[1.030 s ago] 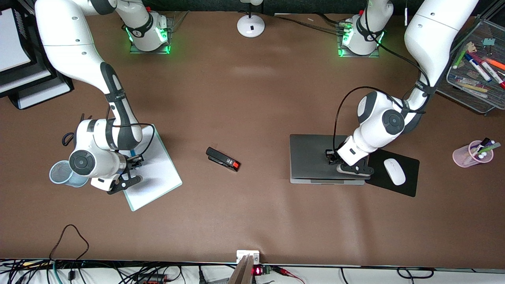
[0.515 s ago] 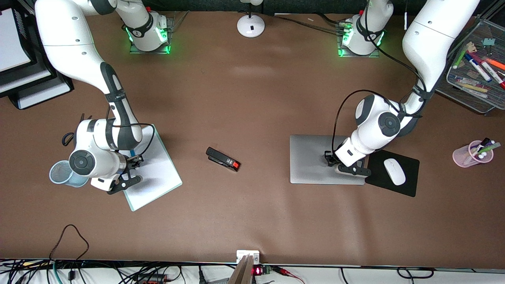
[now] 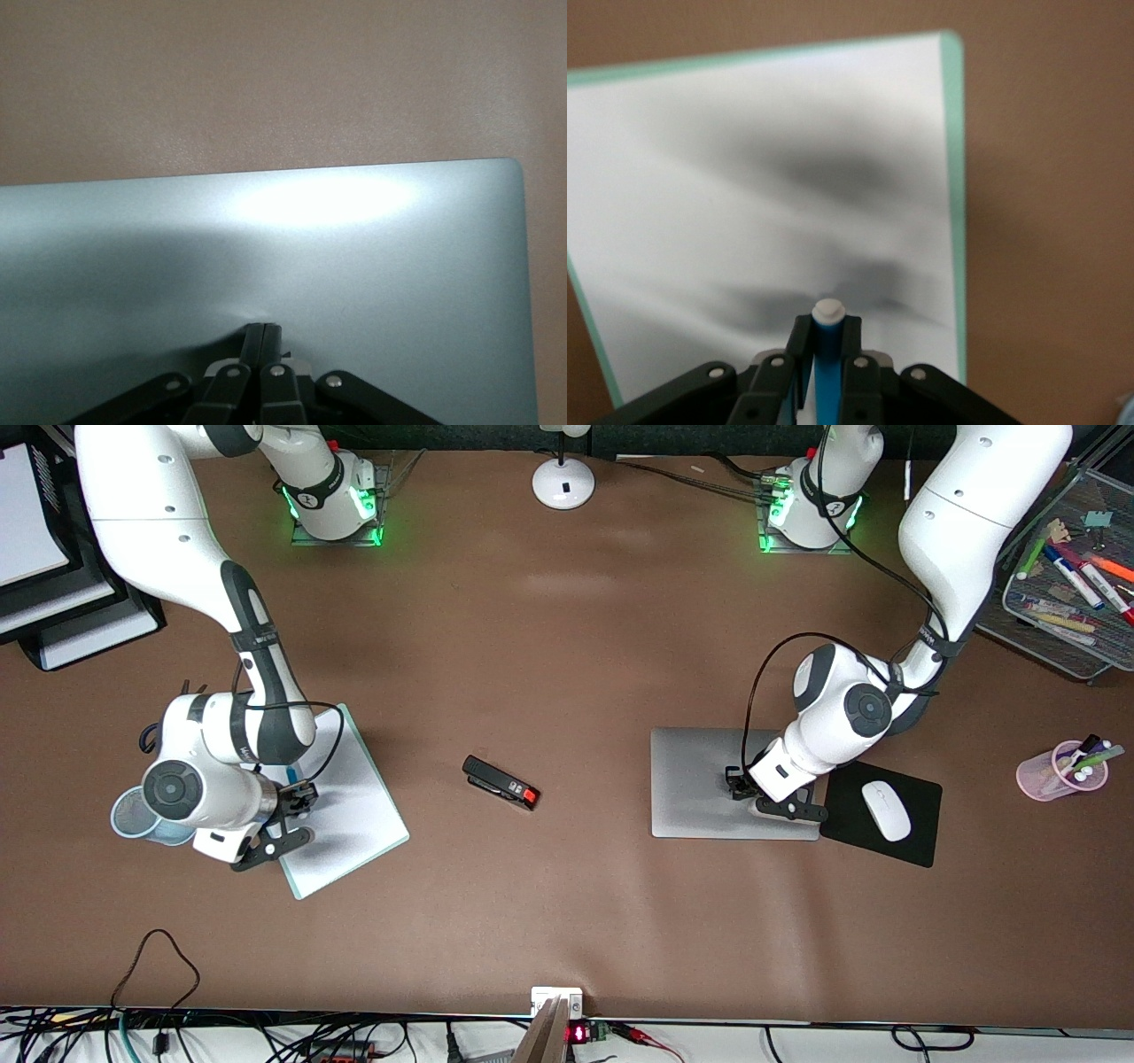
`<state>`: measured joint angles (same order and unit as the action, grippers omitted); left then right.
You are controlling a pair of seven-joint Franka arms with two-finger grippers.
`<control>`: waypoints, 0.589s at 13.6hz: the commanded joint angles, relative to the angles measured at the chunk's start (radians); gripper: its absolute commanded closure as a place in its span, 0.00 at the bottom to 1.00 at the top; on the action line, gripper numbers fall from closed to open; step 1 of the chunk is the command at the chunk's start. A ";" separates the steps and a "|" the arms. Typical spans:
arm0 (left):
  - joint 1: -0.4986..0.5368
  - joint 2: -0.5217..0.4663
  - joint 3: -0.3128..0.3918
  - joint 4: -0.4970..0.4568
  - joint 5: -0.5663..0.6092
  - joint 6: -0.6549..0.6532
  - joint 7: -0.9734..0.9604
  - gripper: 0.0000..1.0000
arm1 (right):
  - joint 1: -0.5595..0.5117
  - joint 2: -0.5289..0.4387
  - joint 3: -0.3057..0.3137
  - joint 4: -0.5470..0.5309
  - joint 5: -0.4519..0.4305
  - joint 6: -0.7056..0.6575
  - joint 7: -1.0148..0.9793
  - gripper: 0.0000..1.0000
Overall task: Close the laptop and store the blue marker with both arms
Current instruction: 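Lift the marker with the right gripper while the left gripper presses the lid shut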
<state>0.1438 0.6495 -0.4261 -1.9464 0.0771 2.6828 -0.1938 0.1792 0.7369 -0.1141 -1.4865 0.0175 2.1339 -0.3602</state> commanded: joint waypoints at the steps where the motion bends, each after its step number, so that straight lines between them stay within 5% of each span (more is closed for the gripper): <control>1: -0.007 0.033 0.006 0.018 0.023 0.040 0.004 1.00 | -0.001 -0.074 0.001 0.002 0.016 -0.017 -0.013 1.00; 8: 0.003 -0.014 0.003 0.011 0.026 -0.012 0.001 1.00 | -0.004 -0.257 0.001 0.002 0.016 -0.020 -0.109 1.00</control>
<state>0.1436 0.6518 -0.4260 -1.9458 0.0771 2.6988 -0.1938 0.1788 0.5431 -0.1148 -1.4645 0.0175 2.1282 -0.4154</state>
